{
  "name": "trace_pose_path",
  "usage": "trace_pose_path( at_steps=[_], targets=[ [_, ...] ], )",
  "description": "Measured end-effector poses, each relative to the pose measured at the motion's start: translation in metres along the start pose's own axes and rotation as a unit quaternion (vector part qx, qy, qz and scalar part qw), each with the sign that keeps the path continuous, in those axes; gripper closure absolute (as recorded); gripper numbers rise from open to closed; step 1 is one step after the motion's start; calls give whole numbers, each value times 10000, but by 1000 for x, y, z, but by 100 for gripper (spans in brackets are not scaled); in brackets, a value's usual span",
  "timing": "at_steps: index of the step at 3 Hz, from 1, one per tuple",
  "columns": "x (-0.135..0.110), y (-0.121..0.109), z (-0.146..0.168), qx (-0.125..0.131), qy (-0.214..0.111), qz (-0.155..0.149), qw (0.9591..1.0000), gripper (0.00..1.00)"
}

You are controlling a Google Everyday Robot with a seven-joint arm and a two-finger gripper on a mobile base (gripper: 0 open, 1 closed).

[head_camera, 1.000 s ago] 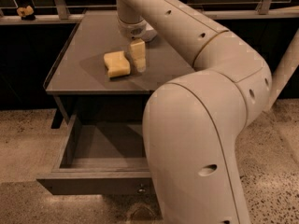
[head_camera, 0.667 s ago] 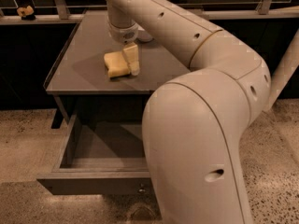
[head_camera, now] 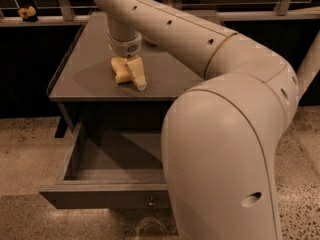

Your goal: Place sponge into top drawer

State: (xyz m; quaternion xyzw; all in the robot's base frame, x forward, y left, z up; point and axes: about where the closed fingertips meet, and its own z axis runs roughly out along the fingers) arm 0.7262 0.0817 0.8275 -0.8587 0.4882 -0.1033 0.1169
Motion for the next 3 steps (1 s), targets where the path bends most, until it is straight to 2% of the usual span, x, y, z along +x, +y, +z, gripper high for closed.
trace_pose_path(
  at_steps=[1,3],
  targets=[
    [0,0,0,0,0,0,10000,19],
    [0,0,0,-1,0,0,10000,65]
  ],
)
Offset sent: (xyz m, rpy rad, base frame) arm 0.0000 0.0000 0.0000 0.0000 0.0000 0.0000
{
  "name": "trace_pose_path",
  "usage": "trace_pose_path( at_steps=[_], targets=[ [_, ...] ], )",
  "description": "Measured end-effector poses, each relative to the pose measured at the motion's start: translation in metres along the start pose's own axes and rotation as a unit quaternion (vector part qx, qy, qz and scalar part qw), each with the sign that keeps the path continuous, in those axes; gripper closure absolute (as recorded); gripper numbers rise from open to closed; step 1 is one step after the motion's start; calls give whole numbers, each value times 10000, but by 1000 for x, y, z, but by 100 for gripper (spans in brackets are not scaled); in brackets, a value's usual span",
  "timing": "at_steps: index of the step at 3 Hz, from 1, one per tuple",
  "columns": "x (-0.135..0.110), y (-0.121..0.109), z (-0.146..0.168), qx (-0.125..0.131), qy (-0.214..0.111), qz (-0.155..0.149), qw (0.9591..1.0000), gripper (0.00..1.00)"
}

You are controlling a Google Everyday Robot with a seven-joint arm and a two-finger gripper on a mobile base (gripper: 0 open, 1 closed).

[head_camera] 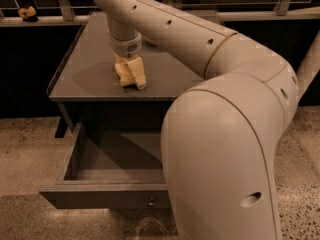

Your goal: Place sponge into top drawer

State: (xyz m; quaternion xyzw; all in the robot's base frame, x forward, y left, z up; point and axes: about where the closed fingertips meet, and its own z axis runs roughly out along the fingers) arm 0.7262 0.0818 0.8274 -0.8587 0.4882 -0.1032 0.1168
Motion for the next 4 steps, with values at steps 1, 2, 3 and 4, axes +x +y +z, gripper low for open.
trace_pose_path(
  at_steps=[1,2,3,4],
  targets=[
    [0,0,0,0,0,0,10000,88],
    [0,-1,-4,0,0,0,10000,100],
    [-1,8,-9,-16,138,21,9999,100],
    [-1,22,-33,231,388,156,9989,100]
  ],
)
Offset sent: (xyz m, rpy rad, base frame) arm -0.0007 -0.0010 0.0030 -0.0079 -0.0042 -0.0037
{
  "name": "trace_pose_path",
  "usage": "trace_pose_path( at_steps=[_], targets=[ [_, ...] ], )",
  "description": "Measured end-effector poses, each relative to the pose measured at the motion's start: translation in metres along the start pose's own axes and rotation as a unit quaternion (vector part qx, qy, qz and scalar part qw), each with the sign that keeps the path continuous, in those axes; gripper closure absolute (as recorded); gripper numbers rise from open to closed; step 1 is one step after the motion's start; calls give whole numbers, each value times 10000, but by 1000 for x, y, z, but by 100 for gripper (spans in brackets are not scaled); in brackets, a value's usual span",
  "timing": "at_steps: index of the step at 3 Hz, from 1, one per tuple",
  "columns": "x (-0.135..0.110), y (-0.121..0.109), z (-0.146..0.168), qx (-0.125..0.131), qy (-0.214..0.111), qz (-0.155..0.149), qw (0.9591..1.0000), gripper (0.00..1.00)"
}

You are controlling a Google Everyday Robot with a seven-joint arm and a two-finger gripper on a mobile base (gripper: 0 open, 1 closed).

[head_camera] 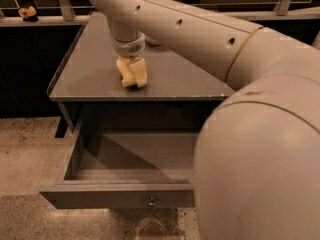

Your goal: Place sponge into top drawer

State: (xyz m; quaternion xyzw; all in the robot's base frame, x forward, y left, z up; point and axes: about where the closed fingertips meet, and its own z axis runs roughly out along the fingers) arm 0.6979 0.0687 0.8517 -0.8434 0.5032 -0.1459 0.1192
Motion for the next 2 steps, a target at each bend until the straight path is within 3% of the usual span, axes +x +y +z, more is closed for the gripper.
trace_pose_path(
  at_steps=[1,2],
  targets=[
    [-2,33,-36,319,348,287,9985,100],
    [3,101,-39,270,708,756,9943,100]
  ],
)
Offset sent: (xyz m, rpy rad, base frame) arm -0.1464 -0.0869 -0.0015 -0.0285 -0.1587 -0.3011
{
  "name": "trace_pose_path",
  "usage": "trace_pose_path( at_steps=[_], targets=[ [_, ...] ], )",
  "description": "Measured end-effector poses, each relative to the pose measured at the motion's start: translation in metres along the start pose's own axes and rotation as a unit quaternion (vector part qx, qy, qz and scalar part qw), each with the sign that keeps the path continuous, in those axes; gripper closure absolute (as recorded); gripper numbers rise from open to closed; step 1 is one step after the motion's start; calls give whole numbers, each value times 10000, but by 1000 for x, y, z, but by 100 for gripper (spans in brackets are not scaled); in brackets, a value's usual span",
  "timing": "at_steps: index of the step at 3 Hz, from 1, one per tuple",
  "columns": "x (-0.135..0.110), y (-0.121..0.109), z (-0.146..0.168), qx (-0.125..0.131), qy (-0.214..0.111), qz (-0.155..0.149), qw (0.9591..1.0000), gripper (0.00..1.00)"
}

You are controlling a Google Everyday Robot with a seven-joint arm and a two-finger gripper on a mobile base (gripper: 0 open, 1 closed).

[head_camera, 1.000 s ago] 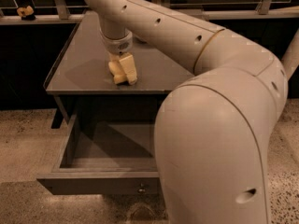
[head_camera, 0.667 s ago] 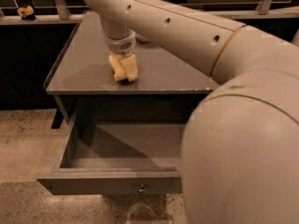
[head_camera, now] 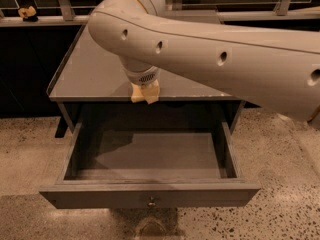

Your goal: Place sponge into top drawer

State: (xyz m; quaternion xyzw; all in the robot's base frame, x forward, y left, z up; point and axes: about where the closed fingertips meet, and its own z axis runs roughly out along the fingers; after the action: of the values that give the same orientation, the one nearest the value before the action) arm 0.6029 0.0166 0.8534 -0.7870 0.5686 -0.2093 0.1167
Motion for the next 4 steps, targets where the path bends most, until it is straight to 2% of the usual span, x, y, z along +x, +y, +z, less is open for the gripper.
trace_pose_path(
  at_steps=[1,2,3,4],
  targets=[
    [2,2,-1,-2,3,23,10000,100],
    [21,30,-13,55,17,255,9997,100],
    [55,81,-29,60,97,533,9985,100],
    [64,89,-32,61,118,579,9982,100]
  ],
)
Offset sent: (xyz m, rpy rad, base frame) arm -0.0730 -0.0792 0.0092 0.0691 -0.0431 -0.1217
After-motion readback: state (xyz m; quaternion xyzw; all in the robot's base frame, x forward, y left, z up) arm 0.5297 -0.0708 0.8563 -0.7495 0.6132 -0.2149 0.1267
